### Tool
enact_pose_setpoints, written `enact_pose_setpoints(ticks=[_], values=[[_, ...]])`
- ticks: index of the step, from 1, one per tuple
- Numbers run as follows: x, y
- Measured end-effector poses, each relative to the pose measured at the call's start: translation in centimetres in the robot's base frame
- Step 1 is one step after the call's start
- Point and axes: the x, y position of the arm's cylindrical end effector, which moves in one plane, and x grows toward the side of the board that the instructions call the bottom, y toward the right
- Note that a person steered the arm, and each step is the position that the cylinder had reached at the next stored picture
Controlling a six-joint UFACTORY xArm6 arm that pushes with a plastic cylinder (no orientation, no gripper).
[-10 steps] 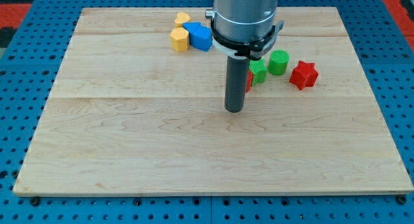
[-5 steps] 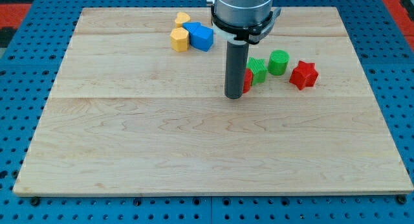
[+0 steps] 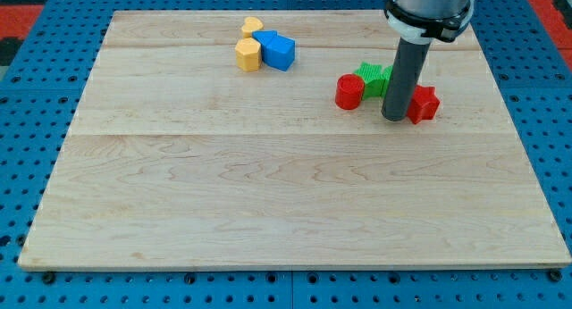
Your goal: Push the red star into the green circle
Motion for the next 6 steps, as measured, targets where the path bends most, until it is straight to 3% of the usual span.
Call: enact_pose_setpoints(ticks=[1, 3, 5, 6], values=[[1.4, 0.0], [1.1, 5.5], [-7.3, 2.7], [-6.5, 2.7]])
